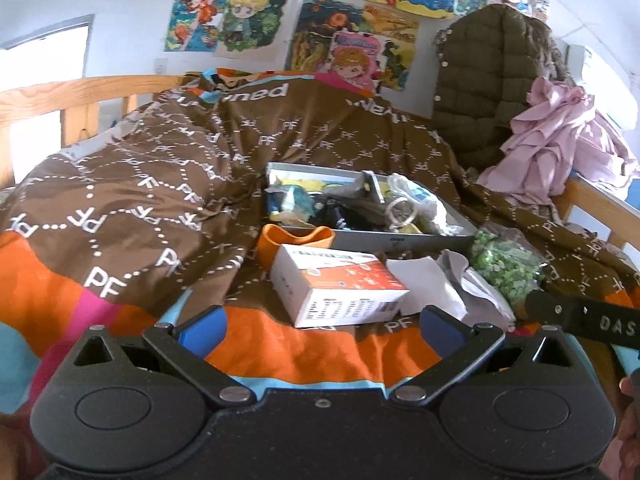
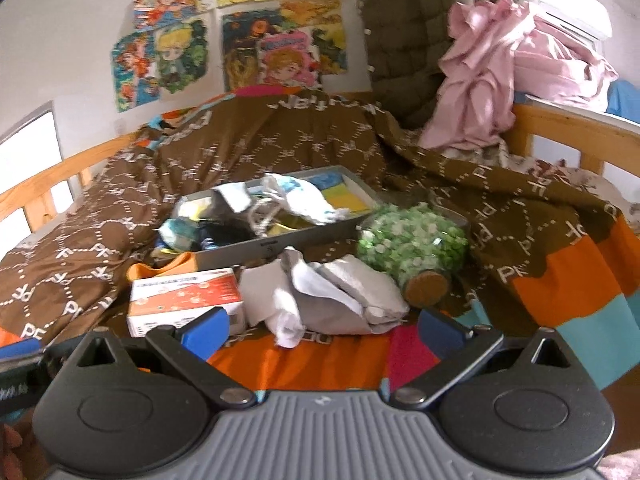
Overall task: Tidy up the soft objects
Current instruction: 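Move both open grippers back toward the pile beside the orange-white box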
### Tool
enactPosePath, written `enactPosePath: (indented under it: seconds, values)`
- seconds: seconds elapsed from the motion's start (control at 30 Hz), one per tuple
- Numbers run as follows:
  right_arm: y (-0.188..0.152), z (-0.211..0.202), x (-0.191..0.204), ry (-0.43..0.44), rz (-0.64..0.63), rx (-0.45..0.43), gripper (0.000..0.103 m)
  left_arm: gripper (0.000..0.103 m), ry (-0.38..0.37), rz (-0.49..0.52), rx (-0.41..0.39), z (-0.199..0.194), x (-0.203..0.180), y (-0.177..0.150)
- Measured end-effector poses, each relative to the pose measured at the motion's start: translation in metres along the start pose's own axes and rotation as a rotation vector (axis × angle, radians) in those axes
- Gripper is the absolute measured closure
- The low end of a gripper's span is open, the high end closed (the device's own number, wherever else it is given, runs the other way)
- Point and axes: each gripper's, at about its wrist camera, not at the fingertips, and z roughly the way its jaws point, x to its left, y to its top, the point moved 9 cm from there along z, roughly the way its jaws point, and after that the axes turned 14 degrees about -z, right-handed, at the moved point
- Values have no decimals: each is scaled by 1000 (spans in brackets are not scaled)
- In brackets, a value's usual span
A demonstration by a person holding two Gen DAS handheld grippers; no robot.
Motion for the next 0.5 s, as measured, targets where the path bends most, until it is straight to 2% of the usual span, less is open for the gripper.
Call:
enactPosePath:
  seconds: [0.27,0.5]
  values:
    - [8,6,-19,-38,35,-4,0,1,-83,48,-5,12,-21,-8]
    - [17,14,-29,-37,31,-14,0,1,-121,22,19,30,-30,-9]
